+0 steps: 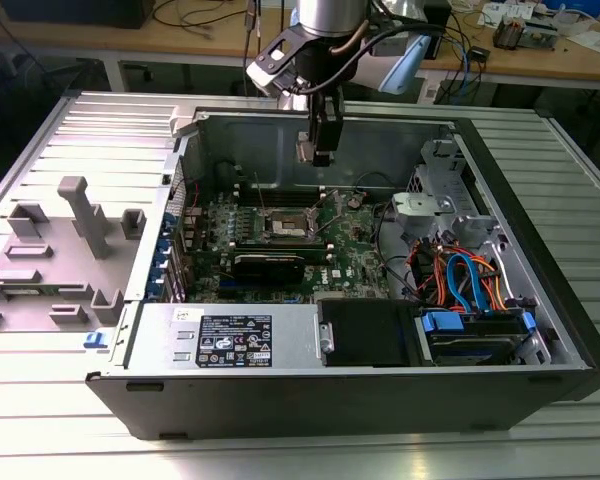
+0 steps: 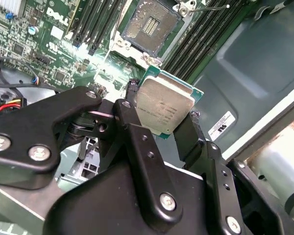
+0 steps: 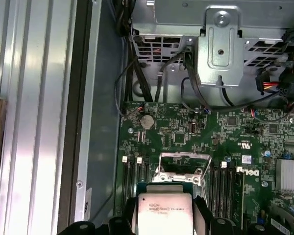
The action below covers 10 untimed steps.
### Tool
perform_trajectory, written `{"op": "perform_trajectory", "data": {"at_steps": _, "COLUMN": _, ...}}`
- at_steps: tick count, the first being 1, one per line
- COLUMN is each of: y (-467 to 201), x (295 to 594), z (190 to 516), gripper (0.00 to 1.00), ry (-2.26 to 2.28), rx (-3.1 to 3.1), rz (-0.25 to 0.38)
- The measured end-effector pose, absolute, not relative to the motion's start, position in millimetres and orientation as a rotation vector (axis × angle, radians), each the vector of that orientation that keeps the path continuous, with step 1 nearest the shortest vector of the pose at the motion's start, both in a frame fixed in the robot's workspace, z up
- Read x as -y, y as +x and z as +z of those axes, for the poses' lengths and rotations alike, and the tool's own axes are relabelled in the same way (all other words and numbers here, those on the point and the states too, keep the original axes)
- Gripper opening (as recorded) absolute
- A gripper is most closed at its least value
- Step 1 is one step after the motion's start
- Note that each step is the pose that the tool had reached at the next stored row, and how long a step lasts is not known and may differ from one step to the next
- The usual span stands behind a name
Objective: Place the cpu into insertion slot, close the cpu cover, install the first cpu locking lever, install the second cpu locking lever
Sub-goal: 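Place the cpu into insertion slot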
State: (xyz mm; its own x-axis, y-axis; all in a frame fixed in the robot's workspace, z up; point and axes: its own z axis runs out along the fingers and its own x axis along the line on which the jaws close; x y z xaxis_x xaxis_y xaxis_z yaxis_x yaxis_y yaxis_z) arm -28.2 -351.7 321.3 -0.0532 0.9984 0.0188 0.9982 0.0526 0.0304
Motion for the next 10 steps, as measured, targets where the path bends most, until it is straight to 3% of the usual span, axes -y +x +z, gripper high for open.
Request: {"op": "perform_trajectory", "data": {"at_steps": 10, "y": -28.2, "x": 351.7, "z": 308.0, "gripper": 0.54, "ry": 2.201, "rx": -2.219, "rz": -0.006}}
